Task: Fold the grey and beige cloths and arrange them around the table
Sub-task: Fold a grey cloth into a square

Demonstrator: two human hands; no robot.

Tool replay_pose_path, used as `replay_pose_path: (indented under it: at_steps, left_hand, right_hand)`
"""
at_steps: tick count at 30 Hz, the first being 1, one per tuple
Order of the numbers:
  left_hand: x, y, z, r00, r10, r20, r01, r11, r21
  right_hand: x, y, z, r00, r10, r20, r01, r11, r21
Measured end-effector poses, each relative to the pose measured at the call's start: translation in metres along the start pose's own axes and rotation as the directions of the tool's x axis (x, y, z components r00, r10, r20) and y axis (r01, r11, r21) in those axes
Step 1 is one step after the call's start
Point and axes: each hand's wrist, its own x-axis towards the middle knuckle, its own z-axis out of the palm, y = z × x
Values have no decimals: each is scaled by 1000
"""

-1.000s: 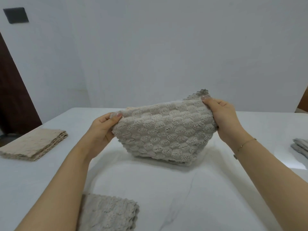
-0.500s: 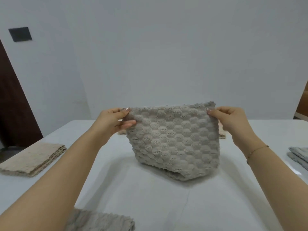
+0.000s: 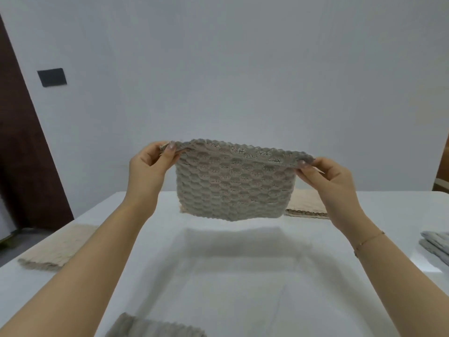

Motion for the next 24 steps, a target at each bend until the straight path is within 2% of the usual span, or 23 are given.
replay_pose_path:
  at_steps: [2, 4, 7, 10, 13, 16, 18, 20, 21, 22, 24]
  left_hand:
    - [-15, 5, -14, 1000, -21, 19, 20, 999, 43]
    - [-35, 7, -31, 994, -98, 42, 93, 990, 102]
    - [-69, 7, -55, 968, -237, 88, 211, 949, 234]
    - [-102, 11, -73, 929, -350, 121, 279, 875, 395]
    - [-122, 10, -83, 842, -507, 184, 338, 762, 553]
    - [-129, 7, -90, 733, -634, 245, 377, 680, 629]
    - [-127, 4, -95, 661, -684, 308, 425, 680, 597]
    - [-120, -2, -98, 621, -696, 361, 482, 702, 524]
    - [-115, -7, -97, 623, -692, 363, 498, 710, 497]
    - [-109, -13, -94, 637, -689, 345, 508, 712, 484]
    - [-97, -29, -86, 672, -691, 268, 527, 699, 483]
  right_hand:
    - [-5, -8, 2, 998, -27, 55, 31, 997, -77]
    - [-10, -14, 3, 987, 15, 161, 17, 981, -194]
    - [-18, -22, 4, 893, 231, 387, -63, 914, -400]
    - [-20, -23, 3, 709, 436, 554, -72, 827, -558]
    - [-21, -22, -1, 474, 584, 659, -17, 755, -656]
    - [-21, -17, -2, 253, 630, 734, -4, 760, -650]
    - [-21, -13, -3, 150, 639, 755, -18, 765, -644]
    - [-21, -7, -6, 114, 638, 761, -40, 769, -639]
    - [-20, -4, -7, 130, 633, 763, -62, 773, -631]
    - [-20, -1, -8, 169, 628, 760, -96, 778, -621]
    - [-19, 9, -7, 307, 629, 715, -180, 776, -605]
